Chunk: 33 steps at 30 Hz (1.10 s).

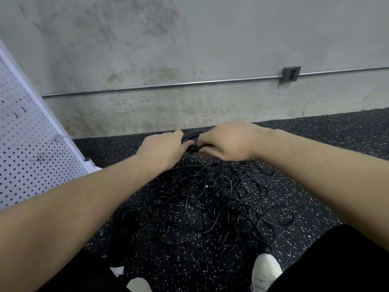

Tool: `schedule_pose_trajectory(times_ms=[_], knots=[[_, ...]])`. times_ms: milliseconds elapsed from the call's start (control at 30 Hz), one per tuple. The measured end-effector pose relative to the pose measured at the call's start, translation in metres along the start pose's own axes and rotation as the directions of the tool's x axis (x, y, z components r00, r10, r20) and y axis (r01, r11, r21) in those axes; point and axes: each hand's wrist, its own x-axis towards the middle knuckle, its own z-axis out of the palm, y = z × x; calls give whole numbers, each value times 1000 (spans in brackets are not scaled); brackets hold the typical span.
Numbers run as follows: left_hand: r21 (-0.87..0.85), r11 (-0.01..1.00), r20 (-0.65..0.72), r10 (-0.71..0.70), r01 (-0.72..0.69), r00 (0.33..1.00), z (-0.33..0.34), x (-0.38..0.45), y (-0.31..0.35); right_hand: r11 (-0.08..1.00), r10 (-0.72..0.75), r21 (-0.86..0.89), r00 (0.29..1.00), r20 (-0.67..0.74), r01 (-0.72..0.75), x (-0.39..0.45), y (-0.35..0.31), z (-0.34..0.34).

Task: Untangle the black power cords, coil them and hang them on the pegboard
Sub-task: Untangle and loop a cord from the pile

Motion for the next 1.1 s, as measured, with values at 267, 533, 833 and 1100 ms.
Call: schedule_pose_trajectory(times_ms=[267,533,833,1100], knots=[[-156,958,-59,234,-240,971,-8,-13,1,858,358,461,908,-216,-228,-8,29,10],[-516,787,-121,324,-339,938,-5,-19,10,232,300,951,945,131,-206,-15,39,36],[-853,522,-109,-155,-12,982,5,-11,5,505,183,804,949,257,-315,-9,8,41],[-602,787,-92,-235,134,968,20,1,-27,916,83,394,997,5,-78,-6,0,20]])
